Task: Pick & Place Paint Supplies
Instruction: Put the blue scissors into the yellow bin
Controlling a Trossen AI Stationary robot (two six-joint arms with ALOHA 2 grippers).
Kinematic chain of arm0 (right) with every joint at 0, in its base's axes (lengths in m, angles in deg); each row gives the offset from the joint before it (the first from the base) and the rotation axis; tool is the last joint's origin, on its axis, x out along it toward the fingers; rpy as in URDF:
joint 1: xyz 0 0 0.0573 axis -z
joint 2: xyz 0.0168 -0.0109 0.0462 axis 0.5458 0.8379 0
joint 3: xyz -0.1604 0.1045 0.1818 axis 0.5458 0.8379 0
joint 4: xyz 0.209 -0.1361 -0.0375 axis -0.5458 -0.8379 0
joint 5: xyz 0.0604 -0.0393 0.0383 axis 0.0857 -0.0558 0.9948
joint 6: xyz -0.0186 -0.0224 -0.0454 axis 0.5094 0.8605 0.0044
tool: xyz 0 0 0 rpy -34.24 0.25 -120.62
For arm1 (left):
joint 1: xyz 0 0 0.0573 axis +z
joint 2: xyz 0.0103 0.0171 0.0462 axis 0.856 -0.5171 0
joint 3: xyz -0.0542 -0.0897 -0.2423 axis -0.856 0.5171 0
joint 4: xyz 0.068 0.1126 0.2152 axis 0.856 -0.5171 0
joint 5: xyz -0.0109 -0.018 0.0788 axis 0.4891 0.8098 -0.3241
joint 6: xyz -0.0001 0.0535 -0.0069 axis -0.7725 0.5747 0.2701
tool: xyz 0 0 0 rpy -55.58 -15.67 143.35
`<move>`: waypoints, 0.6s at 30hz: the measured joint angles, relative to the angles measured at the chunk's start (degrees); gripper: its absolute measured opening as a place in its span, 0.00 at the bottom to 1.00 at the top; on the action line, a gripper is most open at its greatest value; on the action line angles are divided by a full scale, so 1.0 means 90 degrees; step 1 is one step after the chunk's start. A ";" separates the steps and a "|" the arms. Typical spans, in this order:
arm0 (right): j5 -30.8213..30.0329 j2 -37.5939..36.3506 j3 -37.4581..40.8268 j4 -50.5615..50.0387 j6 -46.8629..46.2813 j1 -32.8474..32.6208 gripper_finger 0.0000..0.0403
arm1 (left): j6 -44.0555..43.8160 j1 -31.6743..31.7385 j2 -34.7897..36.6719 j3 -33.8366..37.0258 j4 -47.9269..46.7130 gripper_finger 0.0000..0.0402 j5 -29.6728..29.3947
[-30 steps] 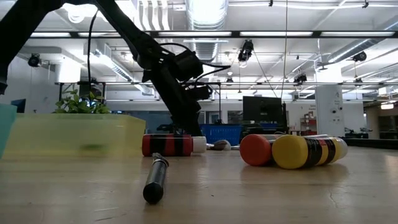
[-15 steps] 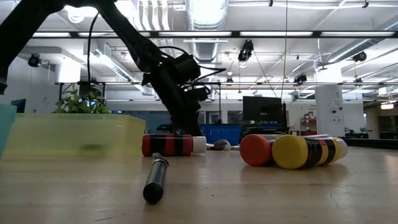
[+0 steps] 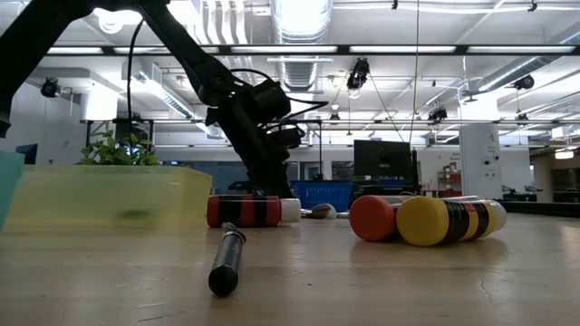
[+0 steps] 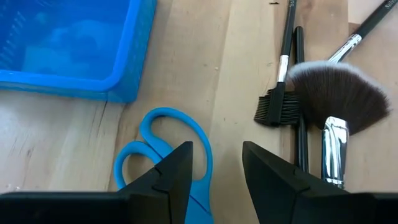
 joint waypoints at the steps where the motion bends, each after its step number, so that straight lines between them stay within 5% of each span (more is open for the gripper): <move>1: -0.0001 0.0000 0.0000 0.0000 0.0000 0.0000 0.42 | 0.0011 0.0001 0.0000 0.0000 0.0000 0.36 0.0002; 18: -0.0042 0.0002 0.0000 -0.0036 -0.0077 0.0000 0.42 | -0.0165 -0.0007 -0.0390 -0.0203 -0.0001 0.36 0.0263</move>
